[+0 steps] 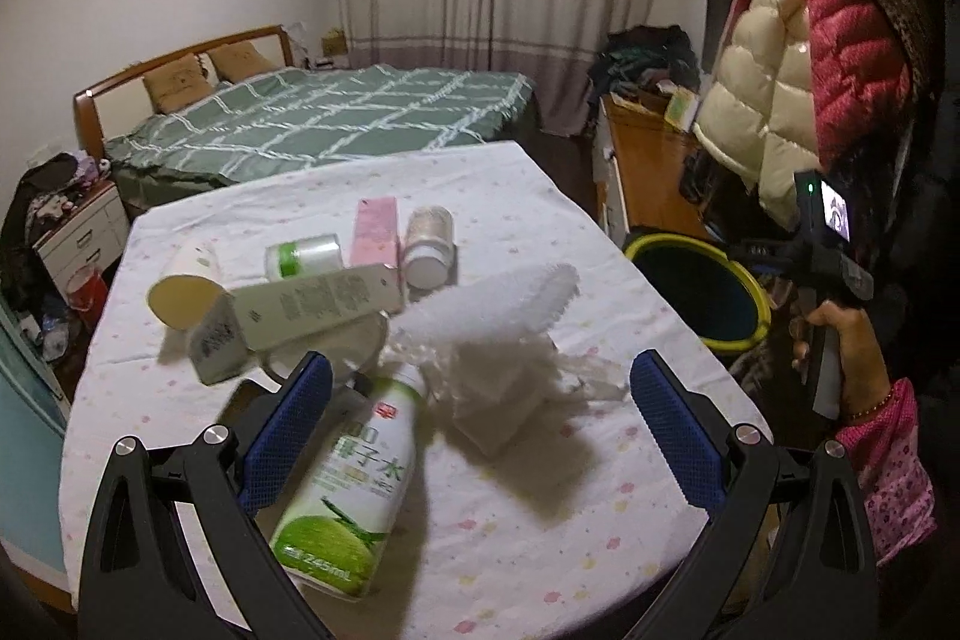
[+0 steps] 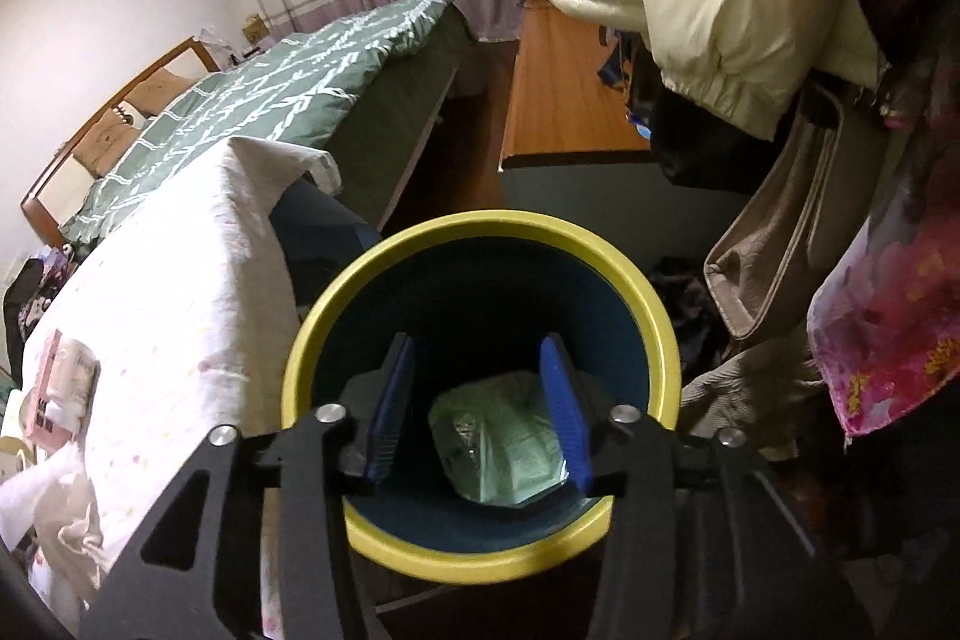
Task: Collect trash
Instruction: 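Carry the green bag with the right tool into the yellow-rimmed bin and release, then grasp the white foam net sleeve with the left tool and lift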
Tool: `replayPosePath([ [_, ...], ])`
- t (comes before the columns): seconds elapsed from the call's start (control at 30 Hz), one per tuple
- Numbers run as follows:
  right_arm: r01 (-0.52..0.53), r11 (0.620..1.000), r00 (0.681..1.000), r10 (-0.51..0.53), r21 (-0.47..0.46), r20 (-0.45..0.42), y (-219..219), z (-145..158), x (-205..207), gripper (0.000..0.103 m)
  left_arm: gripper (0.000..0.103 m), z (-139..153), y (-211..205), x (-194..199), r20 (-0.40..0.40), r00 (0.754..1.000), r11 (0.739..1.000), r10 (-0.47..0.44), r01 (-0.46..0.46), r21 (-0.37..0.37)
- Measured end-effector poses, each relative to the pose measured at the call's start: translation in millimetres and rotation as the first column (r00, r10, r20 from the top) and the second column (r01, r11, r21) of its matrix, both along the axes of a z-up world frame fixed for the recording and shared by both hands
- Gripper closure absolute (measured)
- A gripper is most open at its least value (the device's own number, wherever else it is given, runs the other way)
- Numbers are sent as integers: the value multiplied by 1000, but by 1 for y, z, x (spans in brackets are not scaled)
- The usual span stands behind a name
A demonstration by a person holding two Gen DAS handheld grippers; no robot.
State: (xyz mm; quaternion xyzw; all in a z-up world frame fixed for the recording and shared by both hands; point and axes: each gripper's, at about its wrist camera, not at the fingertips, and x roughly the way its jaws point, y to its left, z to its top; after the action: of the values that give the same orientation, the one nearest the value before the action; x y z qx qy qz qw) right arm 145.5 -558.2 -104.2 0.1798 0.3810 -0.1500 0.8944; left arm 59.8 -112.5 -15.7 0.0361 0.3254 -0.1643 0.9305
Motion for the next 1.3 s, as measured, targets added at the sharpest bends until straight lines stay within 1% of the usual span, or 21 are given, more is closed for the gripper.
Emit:
replayPosePath([
  [0.13, -21, 1000, 999, 20, 7, 28, 12, 5, -15, 59, 5, -8, -10, 5, -21, 999, 999, -38, 39, 15],
  [0.3, -39, 999, 997, 38, 20, 62, 21, 14, -34, 58, 5, -16, -32, 16, -9, 997, 995, -82, 82, 58],
  [0.43, -44, 999, 996, 41, 26, 85, 20, 21, -46, 55, 17, -27, -46, 37, -21, 995, 990, -99, 101, 95],
  [0.47, -42, 999, 995, 39, 28, 89, 19, 22, -47, 54, 22, -31, -49, 43, -28, 995, 990, -99, 101, 101],
  [0.53, -37, 999, 995, 34, 31, 95, 17, 24, -50, 54, 28, -37, -52, 56, -43, 995, 989, -93, 97, 114],
  [0.6, -32, 999, 995, 28, 38, 100, 14, 24, -52, 54, 29, -41, -54, 63, -46, 995, 988, -88, 93, 124],
  [0.7, -31, 998, 995, 27, 47, 100, 11, 22, -52, 54, 36, -44, -56, 72, -45, 996, 986, -83, 89, 138],
  [0.77, -34, 998, 995, 29, 56, 98, 11, 19, -52, 54, 42, -45, -54, 75, -46, 995, 986, -83, 88, 139],
  [0.9, -43, 997, 995, 37, 69, 91, 11, 14, -48, 54, 47, -45, -54, 82, -46, 996, 985, -82, 88, 146],
  [1.0, -48, 996, 995, 41, 73, 92, 11, 13, -46, 54, 55, -44, -55, 85, -37, 996, 984, -84, 89, 155],
  [1.07, -52, 996, 994, 44, 75, 97, 11, 14, -47, 54, 62, -42, -54, 86, -32, 996, 985, -84, 88, 148],
  [1.1, -54, 996, 994, 46, 76, 100, 11, 14, -47, 54, 72, -42, -53, 87, -29, 996, 986, -82, 86, 145],
  [1.3, -64, 995, 992, 54, 79, 112, 12, 16, -50, 54, 81, -33, -50, 90, -11, 998, 990, -69, 70, 122],
])
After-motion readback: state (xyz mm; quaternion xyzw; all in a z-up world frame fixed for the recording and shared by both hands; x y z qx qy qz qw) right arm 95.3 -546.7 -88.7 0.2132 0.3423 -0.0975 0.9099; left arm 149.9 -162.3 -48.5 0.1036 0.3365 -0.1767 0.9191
